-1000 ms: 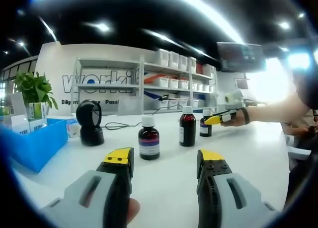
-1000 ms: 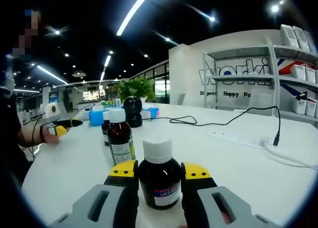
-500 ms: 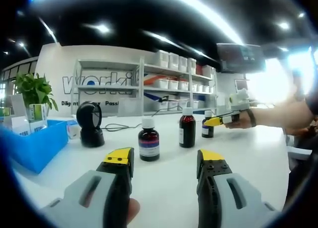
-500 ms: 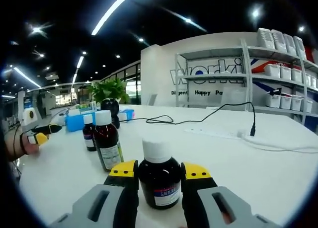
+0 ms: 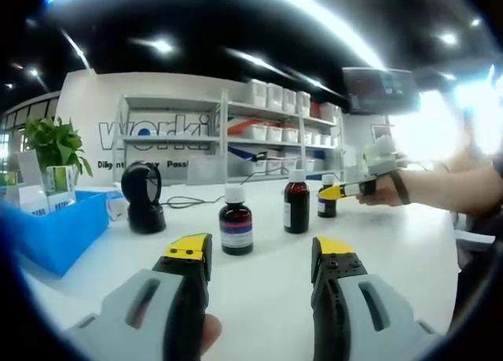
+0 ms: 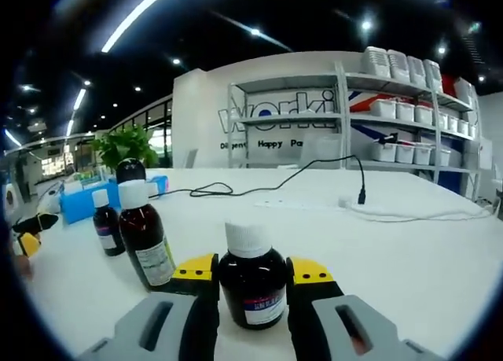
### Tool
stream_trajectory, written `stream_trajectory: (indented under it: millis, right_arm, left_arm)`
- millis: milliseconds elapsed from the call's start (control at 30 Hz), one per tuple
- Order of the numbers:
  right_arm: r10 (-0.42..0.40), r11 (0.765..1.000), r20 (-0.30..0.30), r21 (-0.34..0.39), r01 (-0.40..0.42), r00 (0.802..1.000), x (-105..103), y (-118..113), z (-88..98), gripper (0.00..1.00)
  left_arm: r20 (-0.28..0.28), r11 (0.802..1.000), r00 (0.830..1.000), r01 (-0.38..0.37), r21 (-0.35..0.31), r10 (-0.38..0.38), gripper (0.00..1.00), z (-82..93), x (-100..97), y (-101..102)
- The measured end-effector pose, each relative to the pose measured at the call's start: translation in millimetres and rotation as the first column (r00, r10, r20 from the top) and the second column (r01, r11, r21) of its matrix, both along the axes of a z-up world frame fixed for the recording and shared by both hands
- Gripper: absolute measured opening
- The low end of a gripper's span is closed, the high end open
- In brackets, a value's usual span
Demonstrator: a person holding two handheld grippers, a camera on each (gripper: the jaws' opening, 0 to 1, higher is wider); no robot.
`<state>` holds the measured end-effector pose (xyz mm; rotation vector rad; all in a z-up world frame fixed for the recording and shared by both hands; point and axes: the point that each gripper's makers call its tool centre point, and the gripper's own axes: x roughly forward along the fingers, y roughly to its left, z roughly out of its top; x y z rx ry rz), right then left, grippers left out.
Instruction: Rotate the medicine bottle to make it face forward pick up the medicine bottle inspect the drug traceability code place the medicine on the table
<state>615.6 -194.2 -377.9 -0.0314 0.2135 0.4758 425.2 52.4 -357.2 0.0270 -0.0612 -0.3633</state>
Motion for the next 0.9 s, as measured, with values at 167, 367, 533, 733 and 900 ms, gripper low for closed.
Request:
stream_trajectory:
  millis: [167,367,533,733,900]
  right_arm:
    - [-0.093,0.996,0.006,-0.008,0.093,0.996,-6.4,1.5,-0.3,0.28]
    - [-0.224,0.974,0.042,-0.021,0.225,0.974,-7.5,-3.8,-1.2,0.28]
    - [-0.229,0.973,0.035,-0.019,0.23,0.973,-1.7,-7.8,-1.8,0.28]
    - [-0.225,0.974,0.024,-0.01,0.225,0.974,-1.8,-7.6,-2.8,0.29]
    - [-0.211,0.977,0.021,-0.011,0.212,0.977,-1.6,-8.1,-3.4,0.29]
  left_arm:
    - [0.003,1.0,1.0,-0.006,0.004,0.006,0.42,0.3,-0.2,0.5]
    - [0.004,1.0,1.0,-0.006,0.006,0.006,0.42,0.4,-0.3,0.5]
    - [0.007,1.0,1.0,0.001,0.004,-0.001,0.42,1.0,-0.8,-0.5]
    - [0.01,1.0,1.0,0.001,0.001,-0.001,0.42,1.7,-1.0,-0.7]
    - [0.01,1.0,1.0,0.003,-0.001,-0.003,0.42,1.8,-0.9,-0.7]
